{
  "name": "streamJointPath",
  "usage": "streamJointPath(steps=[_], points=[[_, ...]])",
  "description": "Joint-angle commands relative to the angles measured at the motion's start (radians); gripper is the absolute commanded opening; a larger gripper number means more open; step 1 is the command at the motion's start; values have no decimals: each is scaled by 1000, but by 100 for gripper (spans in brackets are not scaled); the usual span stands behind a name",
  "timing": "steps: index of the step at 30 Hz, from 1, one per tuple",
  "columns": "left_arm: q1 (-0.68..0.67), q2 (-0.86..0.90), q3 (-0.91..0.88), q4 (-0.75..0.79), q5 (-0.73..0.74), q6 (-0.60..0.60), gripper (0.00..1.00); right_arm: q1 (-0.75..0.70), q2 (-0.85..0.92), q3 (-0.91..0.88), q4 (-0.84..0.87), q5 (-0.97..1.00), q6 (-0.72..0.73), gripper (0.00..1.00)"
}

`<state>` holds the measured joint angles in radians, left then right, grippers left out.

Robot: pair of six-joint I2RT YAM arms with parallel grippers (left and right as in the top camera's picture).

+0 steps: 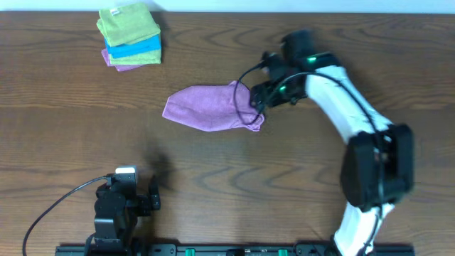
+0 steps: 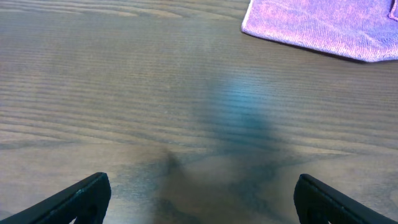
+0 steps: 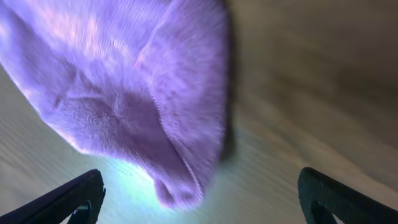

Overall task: Fold the cloth
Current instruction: 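Drag the pink cloth with the right gripper toward table center, then lift and shake the pink cloth with the right gripper to spread it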

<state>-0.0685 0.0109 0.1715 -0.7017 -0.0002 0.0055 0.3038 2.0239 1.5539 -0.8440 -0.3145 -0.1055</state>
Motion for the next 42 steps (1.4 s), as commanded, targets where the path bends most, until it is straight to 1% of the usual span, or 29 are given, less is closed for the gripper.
streamJointPath(steps=[1, 5, 8, 14, 15, 17, 28, 32, 38, 39, 40, 41, 42], points=[[-5, -7, -11, -24, 1, 13, 95, 51, 45, -7, 13, 0, -39, 99], [-5, -7, -11, -24, 1, 13, 95, 85, 83, -7, 41, 0, -38, 96], [-5, -7, -11, -24, 1, 13, 95, 100, 85, -7, 66, 1, -38, 87], [-5, -7, -11, -24, 1, 13, 95, 109, 95, -7, 106, 3, -31, 81], [-5, -7, -11, -24, 1, 13, 95, 111, 100, -7, 113, 5, -31, 77], [-5, -7, -11, -24, 1, 13, 95, 113, 108, -7, 123, 5, -30, 73], [-5, -7, -11, -24, 1, 13, 95, 127, 124, -7, 154, 5, -26, 71], [-5, -7, -11, -24, 1, 13, 95, 132, 137, -7, 179, 8, -10, 65], [-5, -7, -11, -24, 1, 13, 95, 137, 180, -7, 178, 12, -3, 62], [-5, -7, -11, -24, 1, 13, 95, 138, 183, -7, 178, 11, -3, 60], [-5, -7, -11, -24, 1, 13, 95, 141, 188, -7, 179, 12, -2, 54], [-5, -7, -11, -24, 1, 13, 95, 142, 189, -7, 179, 13, 0, 48], [-5, -7, -11, -24, 1, 13, 95, 143, 188, -6, 180, 13, 0, 38]])
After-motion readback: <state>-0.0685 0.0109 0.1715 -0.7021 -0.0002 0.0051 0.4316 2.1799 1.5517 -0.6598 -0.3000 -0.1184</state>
